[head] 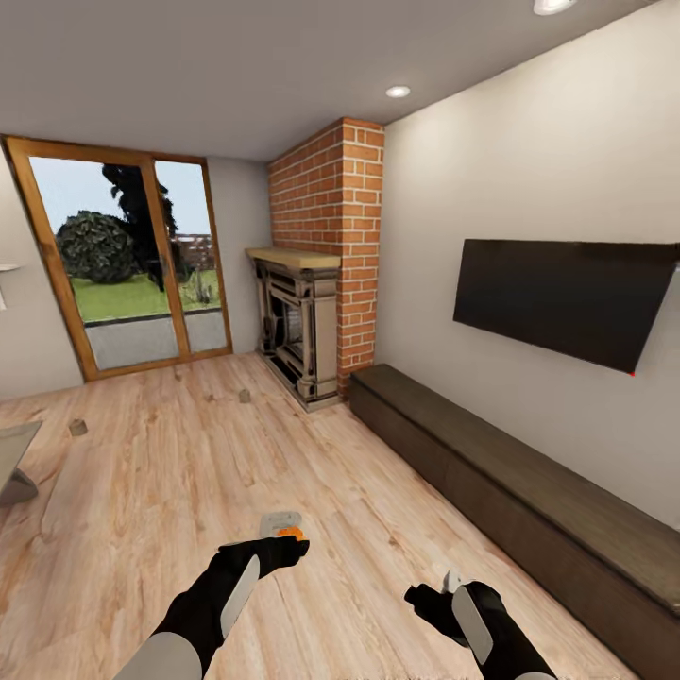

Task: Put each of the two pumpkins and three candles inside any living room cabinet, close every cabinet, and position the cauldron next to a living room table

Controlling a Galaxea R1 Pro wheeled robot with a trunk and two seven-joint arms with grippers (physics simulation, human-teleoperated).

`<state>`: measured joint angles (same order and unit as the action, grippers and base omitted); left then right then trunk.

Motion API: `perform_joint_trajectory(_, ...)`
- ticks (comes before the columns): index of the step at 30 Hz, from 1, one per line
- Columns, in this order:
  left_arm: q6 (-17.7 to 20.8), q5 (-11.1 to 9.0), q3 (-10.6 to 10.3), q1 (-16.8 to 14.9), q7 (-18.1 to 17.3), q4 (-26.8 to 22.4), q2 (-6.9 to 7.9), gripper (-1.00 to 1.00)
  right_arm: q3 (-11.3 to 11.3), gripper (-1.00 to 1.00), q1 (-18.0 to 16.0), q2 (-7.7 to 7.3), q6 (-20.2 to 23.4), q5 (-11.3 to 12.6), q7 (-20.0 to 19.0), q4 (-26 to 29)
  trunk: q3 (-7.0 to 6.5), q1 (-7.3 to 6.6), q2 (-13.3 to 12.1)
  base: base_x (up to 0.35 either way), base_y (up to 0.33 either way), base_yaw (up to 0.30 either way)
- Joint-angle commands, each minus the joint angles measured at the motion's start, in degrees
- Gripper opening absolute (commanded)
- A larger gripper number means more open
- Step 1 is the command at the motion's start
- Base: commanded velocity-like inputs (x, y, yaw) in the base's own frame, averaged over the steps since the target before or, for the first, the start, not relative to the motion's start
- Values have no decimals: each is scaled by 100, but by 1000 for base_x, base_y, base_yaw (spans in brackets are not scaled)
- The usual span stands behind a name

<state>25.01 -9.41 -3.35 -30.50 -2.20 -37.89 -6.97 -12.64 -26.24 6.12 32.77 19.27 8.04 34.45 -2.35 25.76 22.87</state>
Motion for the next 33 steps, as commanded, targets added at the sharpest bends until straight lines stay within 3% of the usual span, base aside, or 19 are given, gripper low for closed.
perform_joint_trajectory(1, 30, -54, -8, 0, 10, -8, 3, 100, -19, 100, 0, 5, 19, 60, 46, 9, 7, 2, 5, 0, 0, -246)
perform_joint_trajectory(8, 28, -52, -8, 0, 10, -8, 3, 100, -34, 100, 4, 3, 16, 60, 48, 5, 34, 2, 5, 0, 0, -256)
perform_joint_trajectory(16, 22, -52, -8, 0, 12, -8, 3, 100, -266, 100, 4, 3, 18, 60, 41, 2, 59, 2, 5, 0, 0, -264)
perform_joint_trajectory(33, 22, -43, -8, 0, 18, 0, 3, 100, -301, 100, 5, 4, 18, 60, 40, 1, 112, 2, 5, 0, 0, -266)
